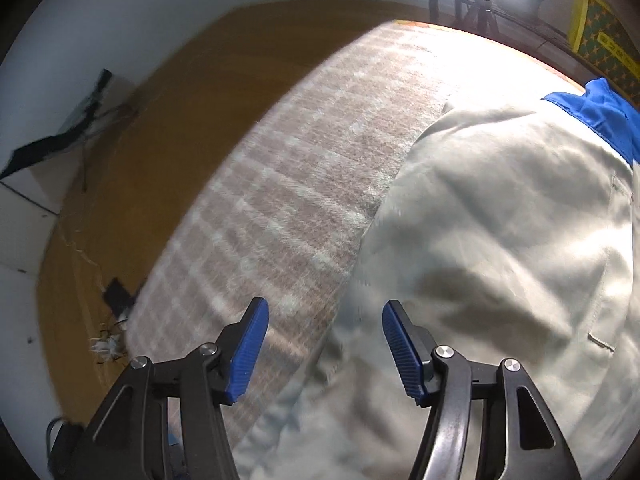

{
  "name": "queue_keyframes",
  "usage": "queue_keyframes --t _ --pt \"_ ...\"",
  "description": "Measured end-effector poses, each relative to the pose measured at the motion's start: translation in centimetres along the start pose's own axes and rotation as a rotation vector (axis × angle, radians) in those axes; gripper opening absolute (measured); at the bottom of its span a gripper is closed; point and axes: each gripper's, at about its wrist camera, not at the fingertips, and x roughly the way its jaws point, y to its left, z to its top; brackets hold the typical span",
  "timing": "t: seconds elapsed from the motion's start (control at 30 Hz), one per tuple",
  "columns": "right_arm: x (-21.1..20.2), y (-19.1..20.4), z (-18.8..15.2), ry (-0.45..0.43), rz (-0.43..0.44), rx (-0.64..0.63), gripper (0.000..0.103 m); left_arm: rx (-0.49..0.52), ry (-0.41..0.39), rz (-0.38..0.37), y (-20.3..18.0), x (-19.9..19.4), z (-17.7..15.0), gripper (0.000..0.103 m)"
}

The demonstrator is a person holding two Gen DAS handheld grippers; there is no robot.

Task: Fold large clothes

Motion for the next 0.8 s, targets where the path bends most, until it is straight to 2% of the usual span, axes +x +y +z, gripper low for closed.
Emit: queue_keyframes --t 0.03,0.17,0.33,0.4,0.47,0.6,0.67,0.7,0.8 --pt "0.4 0.2 0.2 0.003 -0.024 0.001 0.062 0.011 0.001 -0.008 -0.1 -0.1 -0.1 0.019" --pt "1.5 0.4 0.9 0.015 -0.090 0.036 0.061 0.095 -0.026 -0.004 -2.0 -0.8 -0.4 0.016" --pt "3.1 0.1 1.4 0.052 -0.115 0.056 0.062 0.147 -0.040 -0.113 -4.4 -2.2 -1.1 0.014" --pt "3.5 0.0 1.5 0.058 -0.116 0.069 0.059 0.177 -0.039 -0.124 -5.4 -2.2 -1.3 0.013" --pt "3.6 0.1 1.7 0.052 -0.135 0.066 0.051 0.194 -0.030 -0.137 -6.2 -2.1 -1.5 0.013" --pt "3.7 -0.4 1.9 0.052 -0.173 0.057 0.019 0.225 -0.028 -0.123 -7.3 -1.9 -1.7 0.013" --pt "3.5 -1.3 1.7 0.044 -0.161 0.068 0.008 0.233 -0.027 -0.122 -7.6 -1.8 -1.7 0.013" --pt "3.3 -1.9 1.6 0.038 -0.135 0.081 0.004 0.238 -0.028 -0.121 -7.7 -1.9 -1.8 0.013" --pt "2.3 -3.1 1.2 0.005 -0.082 0.106 0.003 0.254 -0.024 -0.122 -8.2 -2.0 -1.8 0.013"
